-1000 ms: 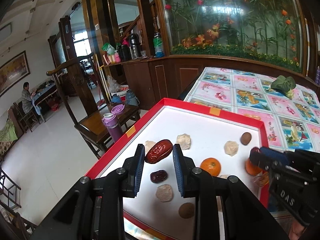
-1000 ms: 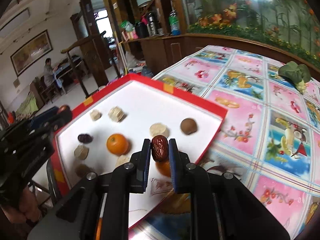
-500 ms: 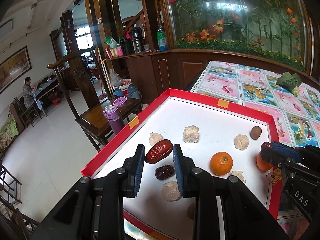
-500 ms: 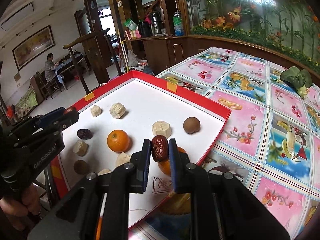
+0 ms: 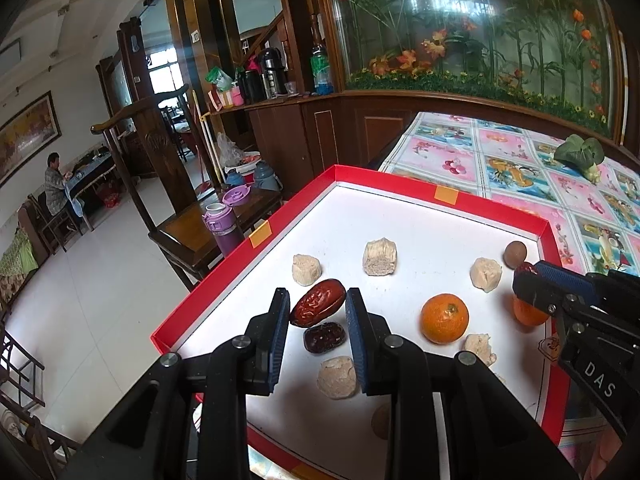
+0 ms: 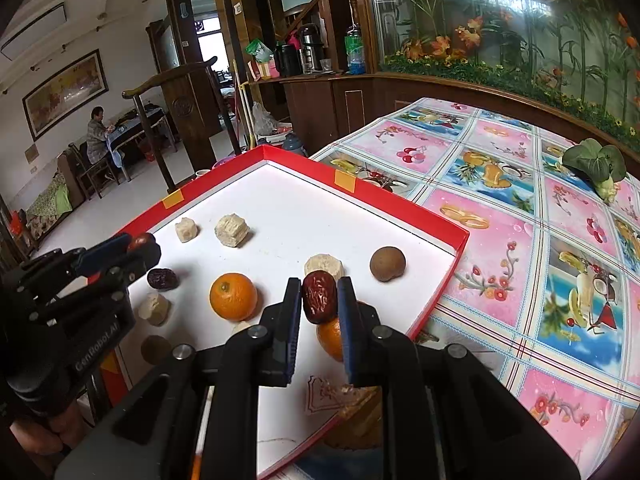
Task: Organize fruits
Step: 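Carry both dark red dates over the white tray, then open both grippers to drop the dates into the white tray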
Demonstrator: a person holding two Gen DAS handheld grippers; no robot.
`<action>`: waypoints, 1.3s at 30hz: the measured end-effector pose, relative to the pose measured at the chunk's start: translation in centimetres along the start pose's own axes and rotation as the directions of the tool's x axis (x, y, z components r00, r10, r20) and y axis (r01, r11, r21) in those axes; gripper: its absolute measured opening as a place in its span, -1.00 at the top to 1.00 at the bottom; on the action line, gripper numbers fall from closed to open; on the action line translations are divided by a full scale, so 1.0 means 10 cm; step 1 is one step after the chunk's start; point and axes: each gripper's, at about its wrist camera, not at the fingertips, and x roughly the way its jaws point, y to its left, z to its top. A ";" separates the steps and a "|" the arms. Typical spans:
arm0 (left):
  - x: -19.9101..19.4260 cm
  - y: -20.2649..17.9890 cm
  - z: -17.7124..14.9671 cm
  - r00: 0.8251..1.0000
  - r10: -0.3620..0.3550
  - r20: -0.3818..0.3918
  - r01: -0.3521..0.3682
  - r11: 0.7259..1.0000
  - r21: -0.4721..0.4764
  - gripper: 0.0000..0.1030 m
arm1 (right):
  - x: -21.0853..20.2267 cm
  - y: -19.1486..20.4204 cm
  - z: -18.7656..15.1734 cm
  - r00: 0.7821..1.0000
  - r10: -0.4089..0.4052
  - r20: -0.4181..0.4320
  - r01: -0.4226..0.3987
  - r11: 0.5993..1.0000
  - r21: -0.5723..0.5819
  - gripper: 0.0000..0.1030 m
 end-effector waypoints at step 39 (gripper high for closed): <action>-0.29 -0.06 0.07 0.997 0.063 0.046 -0.064 0.998 0.018 -0.45 | -0.34 -0.13 0.11 0.991 0.008 0.131 -0.013 0.999 0.041 -0.15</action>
